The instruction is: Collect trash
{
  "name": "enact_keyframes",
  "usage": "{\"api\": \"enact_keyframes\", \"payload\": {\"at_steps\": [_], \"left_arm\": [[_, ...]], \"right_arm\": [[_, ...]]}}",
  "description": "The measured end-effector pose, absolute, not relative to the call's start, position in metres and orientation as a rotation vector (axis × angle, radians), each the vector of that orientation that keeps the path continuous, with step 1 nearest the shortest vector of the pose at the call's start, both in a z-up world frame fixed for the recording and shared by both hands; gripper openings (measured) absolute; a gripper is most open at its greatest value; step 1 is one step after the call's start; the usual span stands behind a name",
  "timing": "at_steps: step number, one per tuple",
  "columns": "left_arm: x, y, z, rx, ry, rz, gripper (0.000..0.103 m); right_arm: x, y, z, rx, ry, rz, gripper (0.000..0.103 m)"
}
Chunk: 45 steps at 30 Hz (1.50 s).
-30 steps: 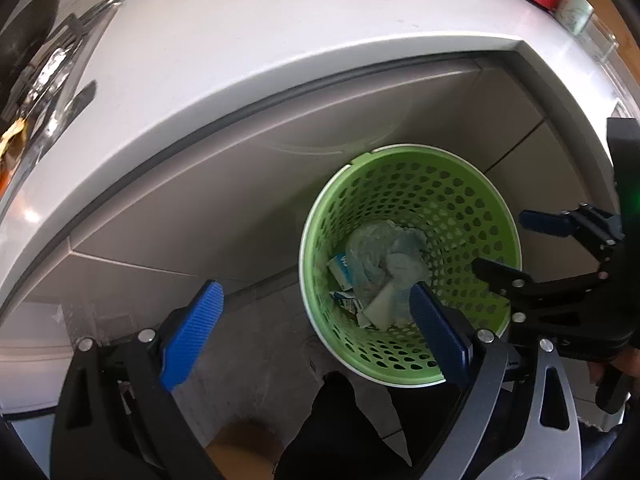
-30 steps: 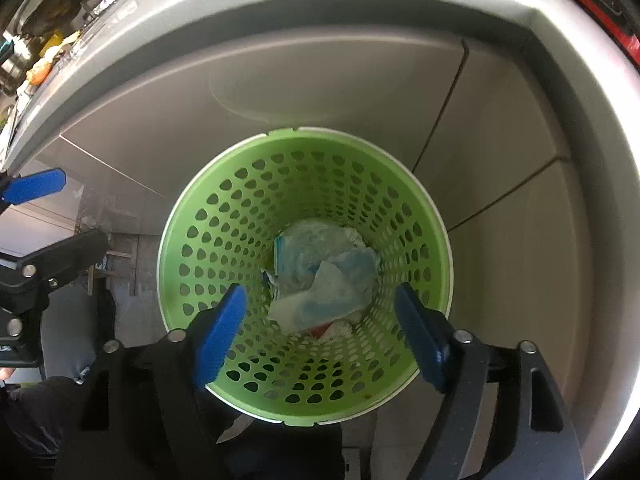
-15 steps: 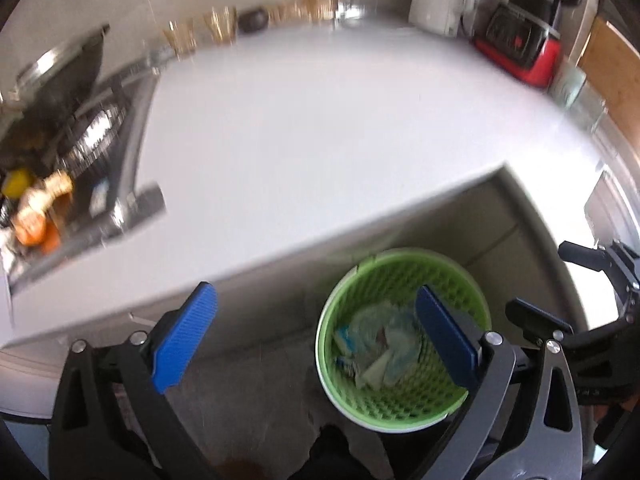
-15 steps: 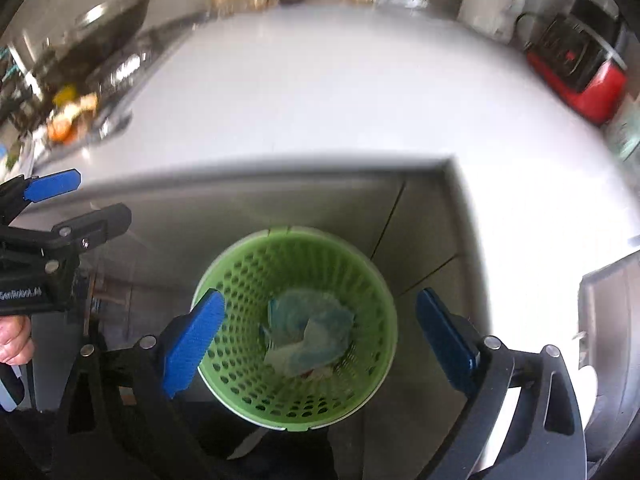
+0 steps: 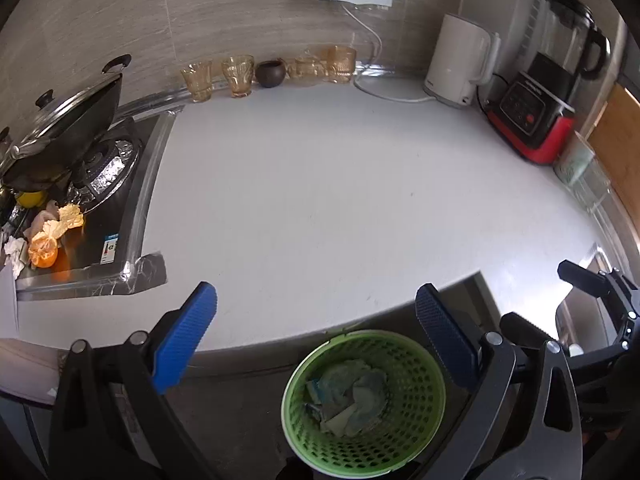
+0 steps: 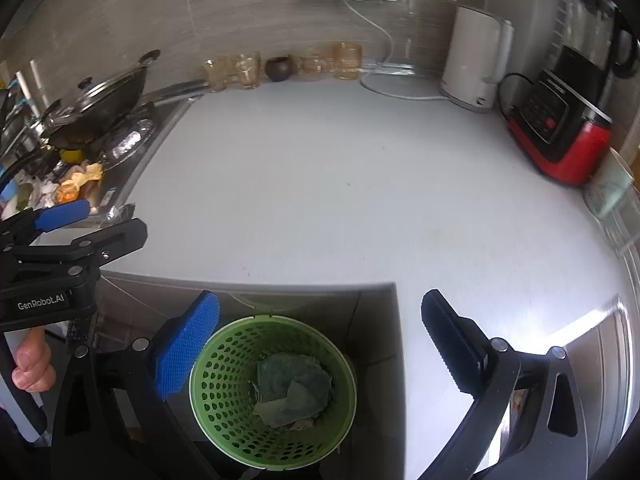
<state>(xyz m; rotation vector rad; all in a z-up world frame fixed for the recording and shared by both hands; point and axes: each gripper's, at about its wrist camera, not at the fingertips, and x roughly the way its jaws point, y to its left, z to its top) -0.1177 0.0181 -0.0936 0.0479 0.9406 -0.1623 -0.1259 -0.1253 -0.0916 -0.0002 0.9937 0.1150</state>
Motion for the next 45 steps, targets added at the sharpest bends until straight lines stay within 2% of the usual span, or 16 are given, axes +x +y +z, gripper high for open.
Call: {"api": "enact_keyframes", "payload": {"at_steps": [7, 25, 45], "left_arm": [[-0.099, 0.003, -0.066, -0.014, 0.882, -0.069, 0.095], [-0.079, -0.026, 0.057, -0.061, 0.627, 0.139, 0.095], [-0.084, -0.038, 0.060, -0.021, 0.644, 0.126, 0.095]], "right_arm": [[-0.094, -0.139, -0.073, -0.037, 0.967, 0.175, 0.101], [-0.047, -0.173, 0.059, -0.071, 0.644, 0.260, 0.101], [-0.067, -0.199, 0.066, -0.022, 0.612, 0.138, 0.101]]}}
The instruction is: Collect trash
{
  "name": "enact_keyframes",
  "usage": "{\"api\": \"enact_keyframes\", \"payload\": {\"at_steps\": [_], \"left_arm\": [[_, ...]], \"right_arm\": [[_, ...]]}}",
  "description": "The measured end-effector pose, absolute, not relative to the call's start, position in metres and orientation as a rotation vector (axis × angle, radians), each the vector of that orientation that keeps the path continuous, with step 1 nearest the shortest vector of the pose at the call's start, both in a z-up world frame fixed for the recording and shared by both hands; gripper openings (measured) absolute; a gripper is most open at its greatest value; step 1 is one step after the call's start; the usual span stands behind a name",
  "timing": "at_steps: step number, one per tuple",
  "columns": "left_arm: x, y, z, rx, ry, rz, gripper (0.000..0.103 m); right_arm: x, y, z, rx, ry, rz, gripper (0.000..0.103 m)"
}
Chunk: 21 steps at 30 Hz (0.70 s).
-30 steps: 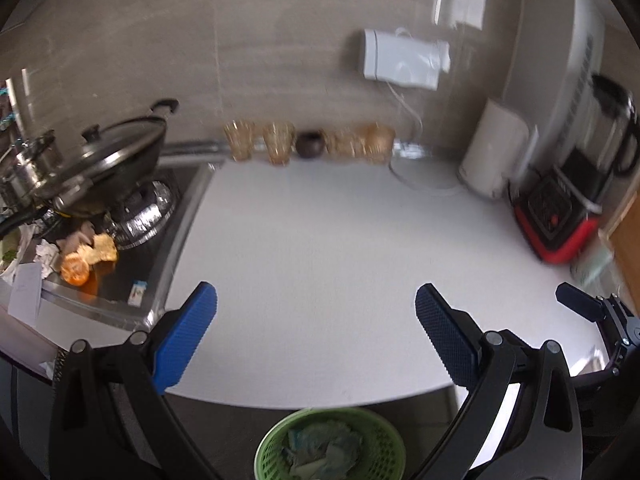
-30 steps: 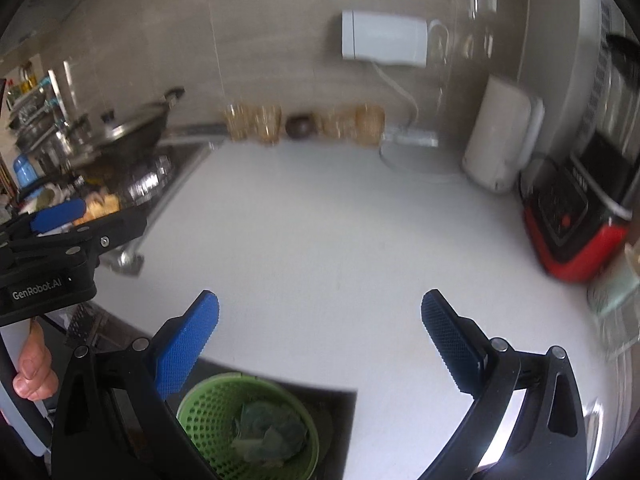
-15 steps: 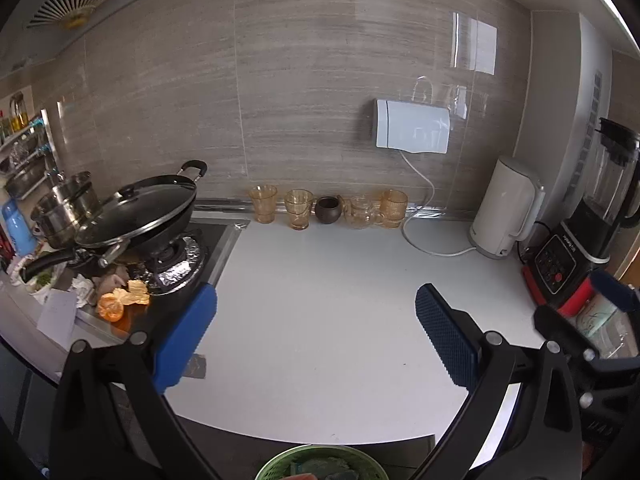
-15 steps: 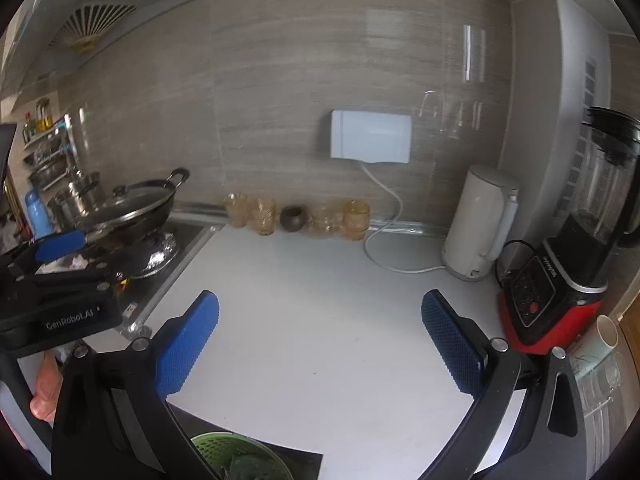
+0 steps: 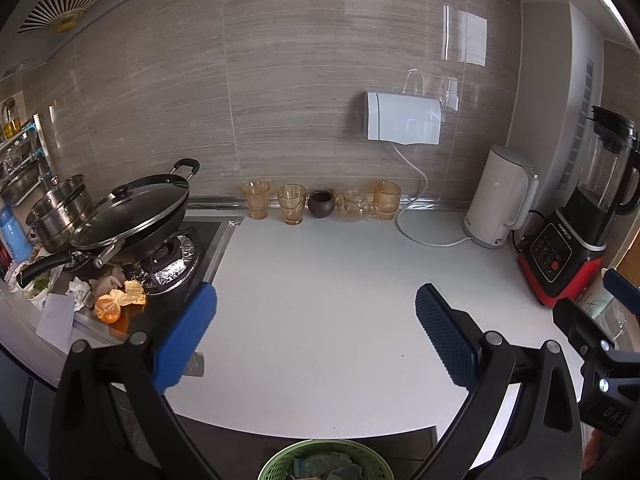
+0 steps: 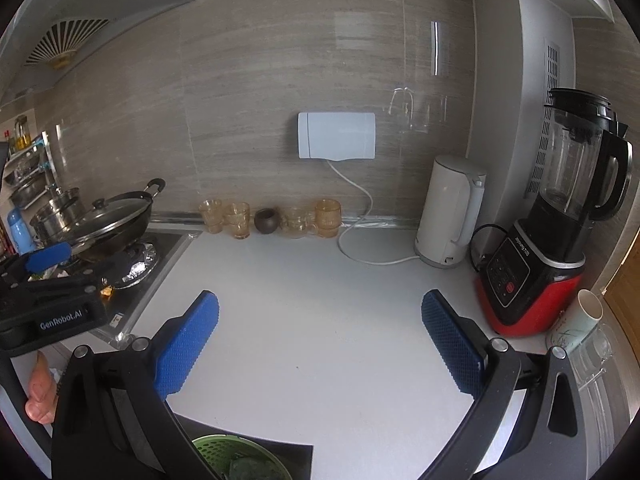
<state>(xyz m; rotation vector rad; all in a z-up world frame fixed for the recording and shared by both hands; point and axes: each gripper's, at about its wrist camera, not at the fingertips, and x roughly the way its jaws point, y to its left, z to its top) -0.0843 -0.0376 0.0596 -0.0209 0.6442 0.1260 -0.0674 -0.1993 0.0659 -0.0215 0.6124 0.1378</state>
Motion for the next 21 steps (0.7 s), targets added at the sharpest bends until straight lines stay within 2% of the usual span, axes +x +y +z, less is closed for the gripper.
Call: {"api": "enact_keyframes", "payload": {"at_steps": [21], "left_arm": [[-0.083, -0.028, 0.051, -0.049, 0.669, 0.160, 0.095]], "right_arm": [[-0.058, -0.185, 0.059, -0.048, 0.633, 0.167, 0.101]]}}
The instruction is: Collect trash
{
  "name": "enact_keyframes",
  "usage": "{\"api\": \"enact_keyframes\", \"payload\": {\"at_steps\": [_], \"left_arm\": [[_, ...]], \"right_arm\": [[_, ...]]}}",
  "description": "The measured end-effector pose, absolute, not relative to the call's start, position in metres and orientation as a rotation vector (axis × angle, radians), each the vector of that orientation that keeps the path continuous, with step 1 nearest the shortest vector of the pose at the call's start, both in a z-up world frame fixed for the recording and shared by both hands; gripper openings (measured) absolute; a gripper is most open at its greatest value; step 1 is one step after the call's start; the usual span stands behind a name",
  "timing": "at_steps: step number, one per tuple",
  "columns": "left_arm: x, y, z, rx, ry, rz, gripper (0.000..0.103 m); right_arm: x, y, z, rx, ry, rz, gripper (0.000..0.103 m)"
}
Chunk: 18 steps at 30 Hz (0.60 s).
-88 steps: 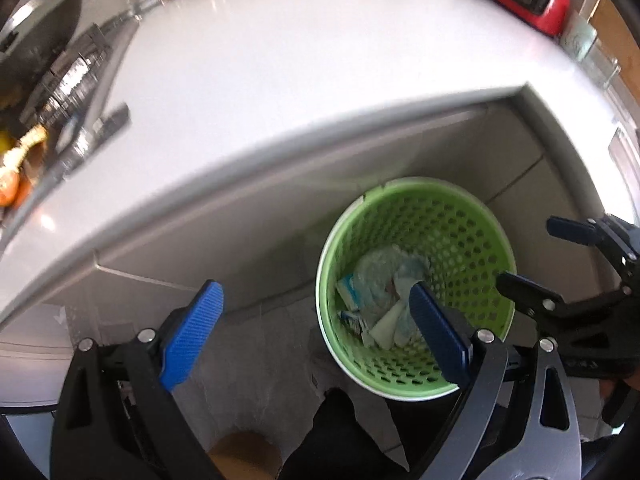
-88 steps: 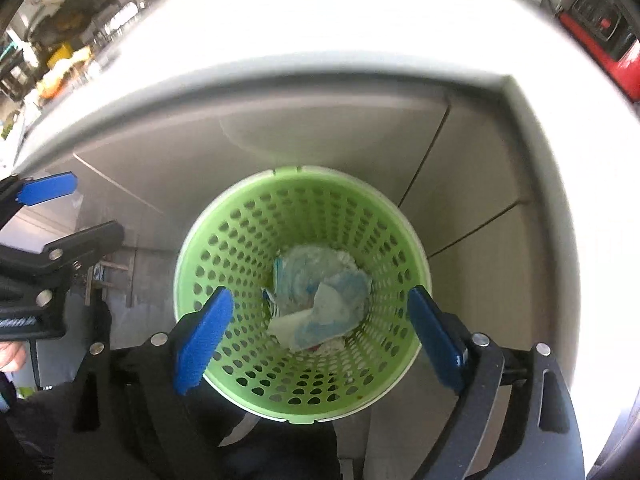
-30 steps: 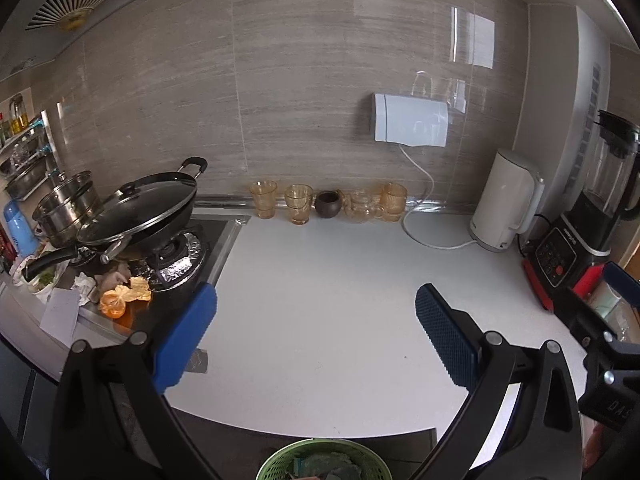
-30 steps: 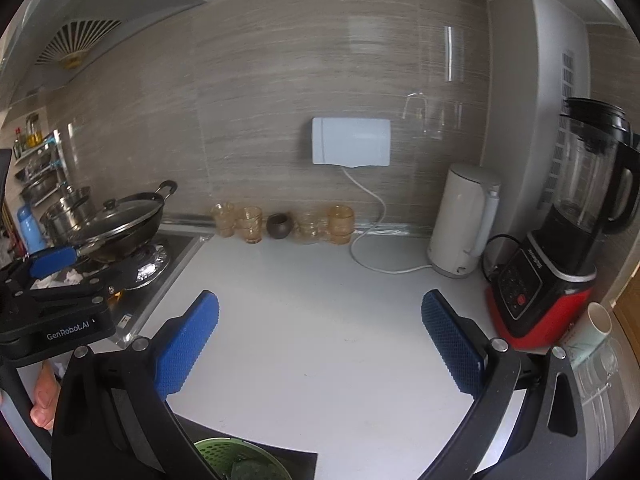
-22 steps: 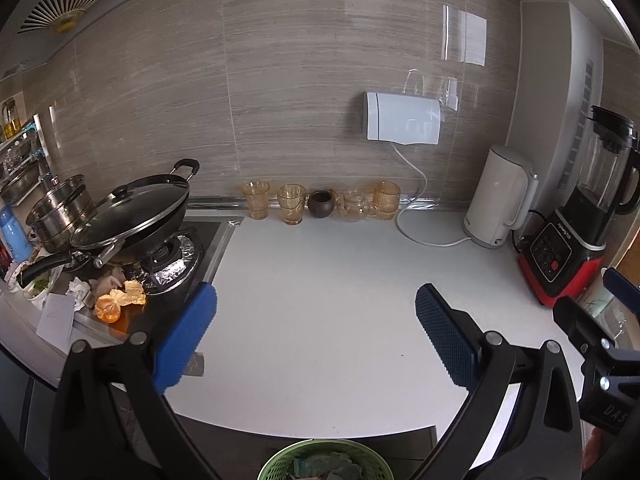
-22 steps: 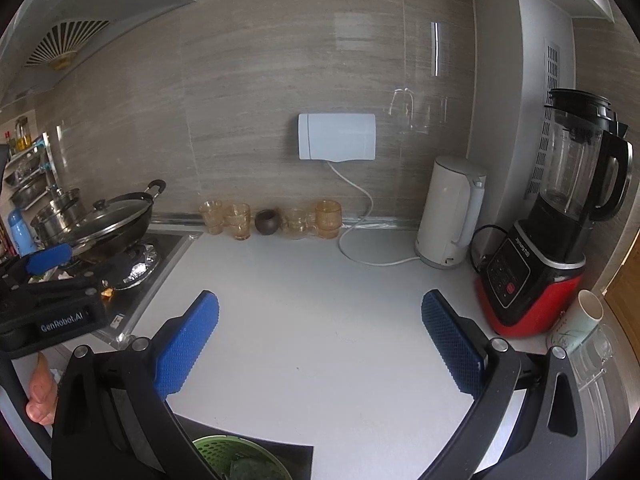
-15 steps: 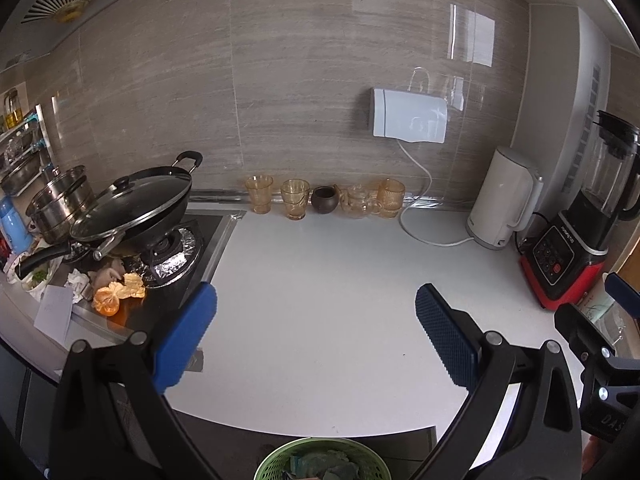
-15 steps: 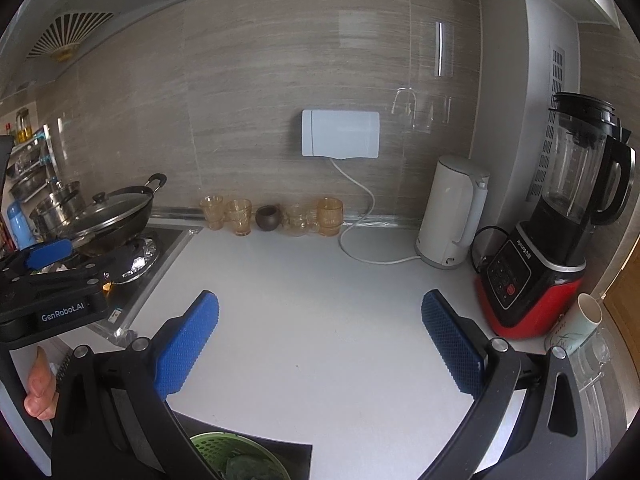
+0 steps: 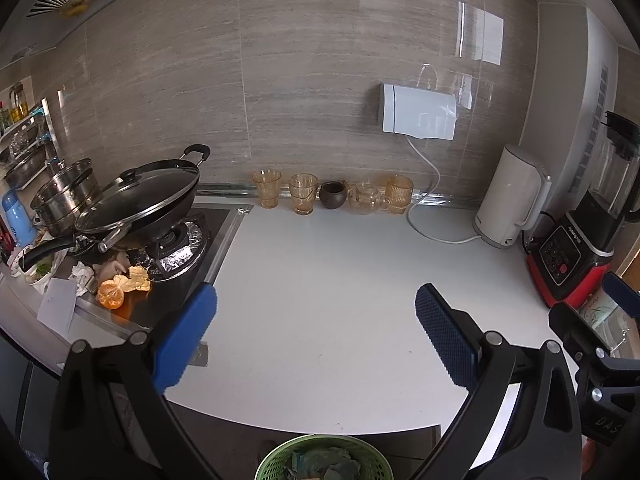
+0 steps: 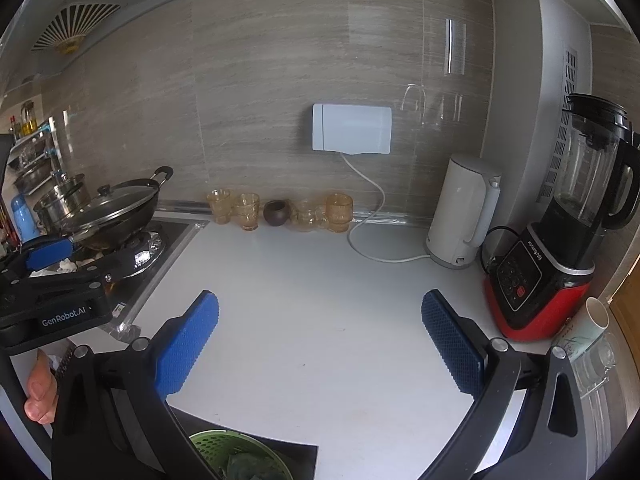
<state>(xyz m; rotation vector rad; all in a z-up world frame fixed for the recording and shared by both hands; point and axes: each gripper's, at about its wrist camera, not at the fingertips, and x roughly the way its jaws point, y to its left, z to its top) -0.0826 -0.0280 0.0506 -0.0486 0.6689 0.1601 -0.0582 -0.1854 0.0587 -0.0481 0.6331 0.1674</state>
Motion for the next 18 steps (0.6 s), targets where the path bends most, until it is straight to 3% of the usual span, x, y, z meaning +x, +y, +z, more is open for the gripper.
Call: {"api": "enact_keyframes", "payload": {"at_steps": [18], "left_arm": [[-0.0819, -0.0279, 0.0506, -0.055, 0.675, 0.152, 0.095]], "right_arm": [[-0.0587, -0.1858, 0.0586, -0.055, 0.638, 0.161, 0.101]]}}
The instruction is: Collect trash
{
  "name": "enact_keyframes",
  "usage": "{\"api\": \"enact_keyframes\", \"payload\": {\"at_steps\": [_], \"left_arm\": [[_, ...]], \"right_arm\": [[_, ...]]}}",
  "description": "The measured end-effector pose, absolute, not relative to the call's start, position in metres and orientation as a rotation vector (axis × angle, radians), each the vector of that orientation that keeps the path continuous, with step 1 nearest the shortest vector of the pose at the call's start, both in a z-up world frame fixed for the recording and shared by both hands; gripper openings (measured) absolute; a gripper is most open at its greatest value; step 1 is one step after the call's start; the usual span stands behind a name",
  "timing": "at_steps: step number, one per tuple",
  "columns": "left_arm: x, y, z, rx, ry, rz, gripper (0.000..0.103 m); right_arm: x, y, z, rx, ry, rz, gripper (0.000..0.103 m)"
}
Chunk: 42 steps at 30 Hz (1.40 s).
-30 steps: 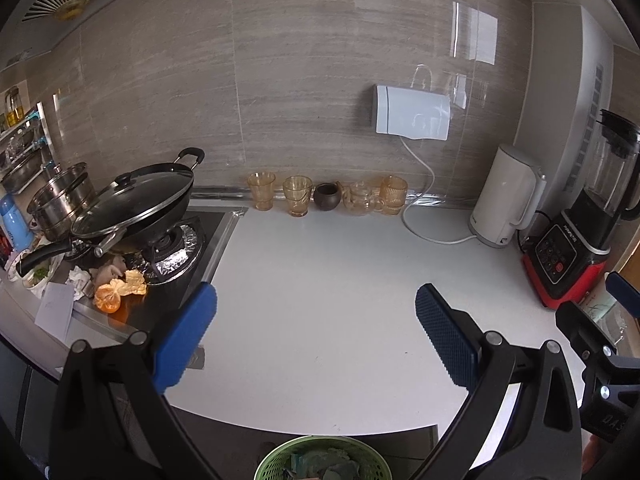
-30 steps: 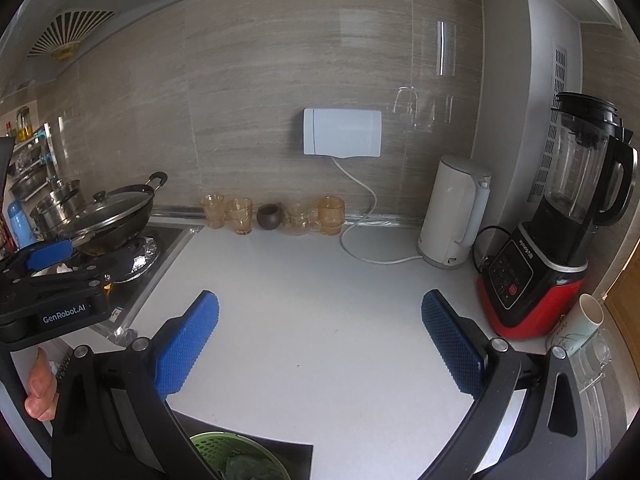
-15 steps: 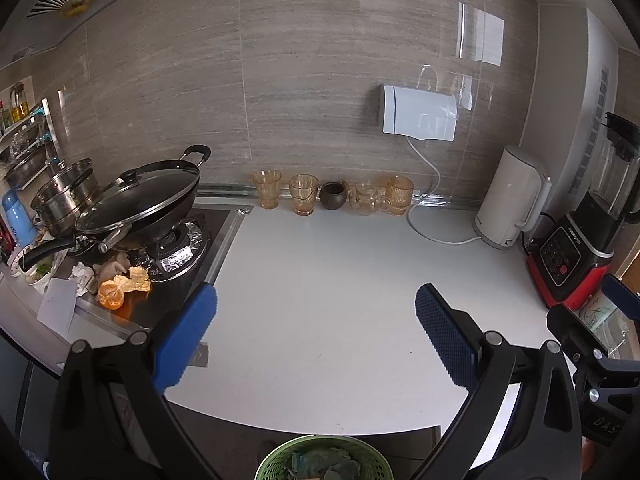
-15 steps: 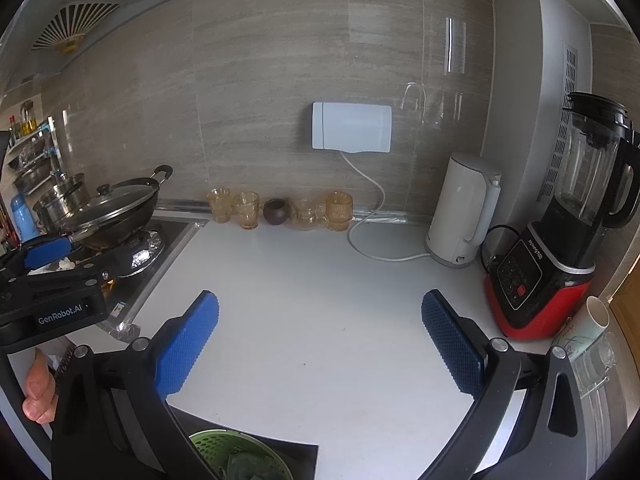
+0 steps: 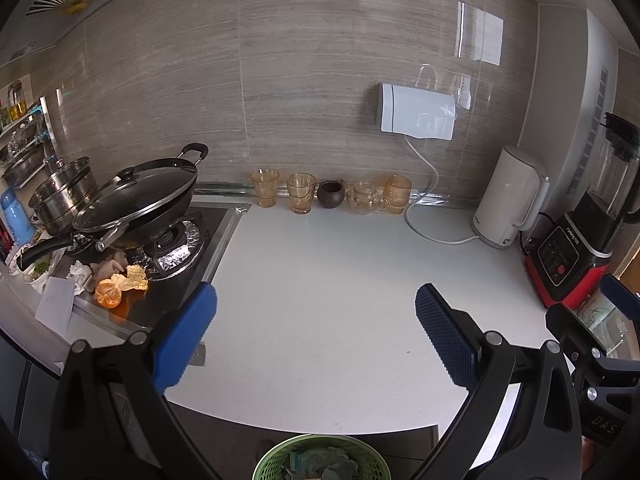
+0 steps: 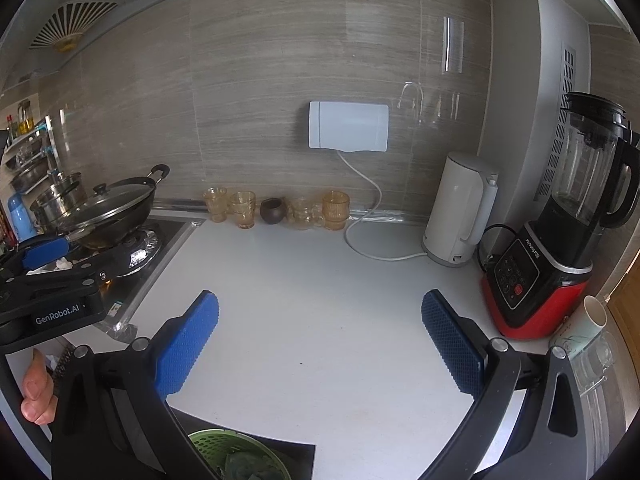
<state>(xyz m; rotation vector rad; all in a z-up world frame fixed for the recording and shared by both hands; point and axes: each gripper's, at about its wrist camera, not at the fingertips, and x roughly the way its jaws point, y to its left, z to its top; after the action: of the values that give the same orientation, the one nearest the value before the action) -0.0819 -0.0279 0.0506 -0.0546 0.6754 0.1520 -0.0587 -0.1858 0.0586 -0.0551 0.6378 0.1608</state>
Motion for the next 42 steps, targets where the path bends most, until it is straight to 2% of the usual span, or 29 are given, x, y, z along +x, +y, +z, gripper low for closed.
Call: {"api": "enact_keyframes", "payload": {"at_steps": [42], "left_arm": [[-0.0801, -0.0303, 0.0433, -0.074, 0.690, 0.147, 0.095]], "right_arm": [[-0.0520, -0.1821, 0.0507, -0.065, 0.656, 0.160, 0.101]]}}
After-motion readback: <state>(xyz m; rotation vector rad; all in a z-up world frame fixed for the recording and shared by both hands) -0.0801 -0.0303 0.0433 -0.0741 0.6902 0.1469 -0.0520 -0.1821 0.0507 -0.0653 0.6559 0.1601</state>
